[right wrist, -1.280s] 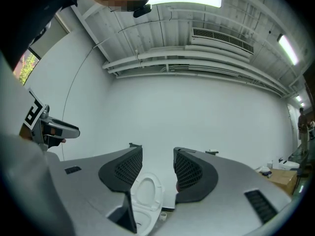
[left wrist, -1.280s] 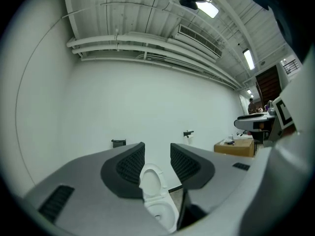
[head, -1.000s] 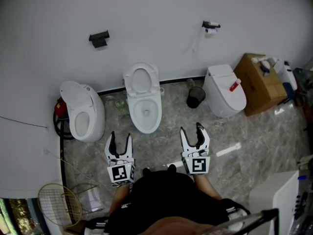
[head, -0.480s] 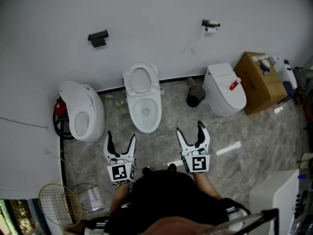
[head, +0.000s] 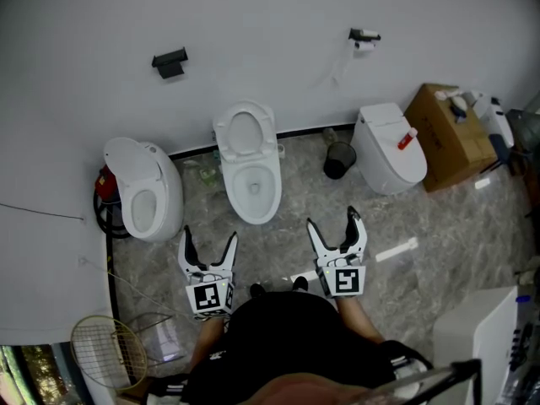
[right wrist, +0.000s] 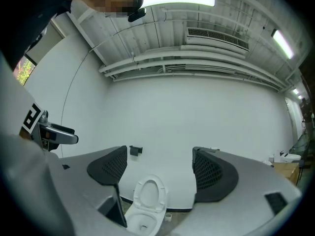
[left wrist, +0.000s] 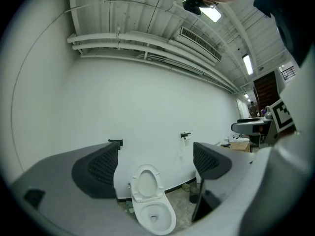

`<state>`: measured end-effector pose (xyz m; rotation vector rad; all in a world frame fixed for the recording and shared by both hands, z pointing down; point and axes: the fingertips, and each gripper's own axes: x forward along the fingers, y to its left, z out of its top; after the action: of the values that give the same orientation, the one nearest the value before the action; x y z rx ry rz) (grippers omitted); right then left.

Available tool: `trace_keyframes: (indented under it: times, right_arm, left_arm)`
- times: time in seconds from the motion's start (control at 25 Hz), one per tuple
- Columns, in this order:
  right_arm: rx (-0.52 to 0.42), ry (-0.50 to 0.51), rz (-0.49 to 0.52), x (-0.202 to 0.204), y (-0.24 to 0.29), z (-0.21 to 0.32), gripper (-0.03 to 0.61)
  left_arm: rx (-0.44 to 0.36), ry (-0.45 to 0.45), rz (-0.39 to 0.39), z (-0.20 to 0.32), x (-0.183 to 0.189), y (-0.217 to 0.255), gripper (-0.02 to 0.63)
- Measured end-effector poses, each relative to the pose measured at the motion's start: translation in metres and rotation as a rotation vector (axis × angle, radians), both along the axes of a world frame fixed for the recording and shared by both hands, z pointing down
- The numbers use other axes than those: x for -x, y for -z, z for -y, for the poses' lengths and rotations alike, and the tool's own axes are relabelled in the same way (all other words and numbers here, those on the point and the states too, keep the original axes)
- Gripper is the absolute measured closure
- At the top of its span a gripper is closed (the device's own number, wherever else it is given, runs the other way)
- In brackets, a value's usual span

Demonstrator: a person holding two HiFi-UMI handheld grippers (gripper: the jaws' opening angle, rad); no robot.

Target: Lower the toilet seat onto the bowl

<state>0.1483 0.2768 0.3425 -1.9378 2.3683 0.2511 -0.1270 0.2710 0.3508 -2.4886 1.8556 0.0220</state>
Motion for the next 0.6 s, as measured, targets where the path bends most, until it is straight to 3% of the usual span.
trace_keyframes:
  times: [0.16, 0.6]
  right_arm:
    - [0.009, -0.009, 0.056, 0.007, -0.001, -0.005, 0.168]
    - [-0.024, -0.058, 0.038, 0.043, -0.001, -0.022, 0.169]
  left_arm:
    - [-0.001, -0.011, -0.025, -0.008, 0.014, -0.002, 0.149]
    - [-0.006, -0.032, -0.021, -0.018, 0.061, -0.008, 0.149]
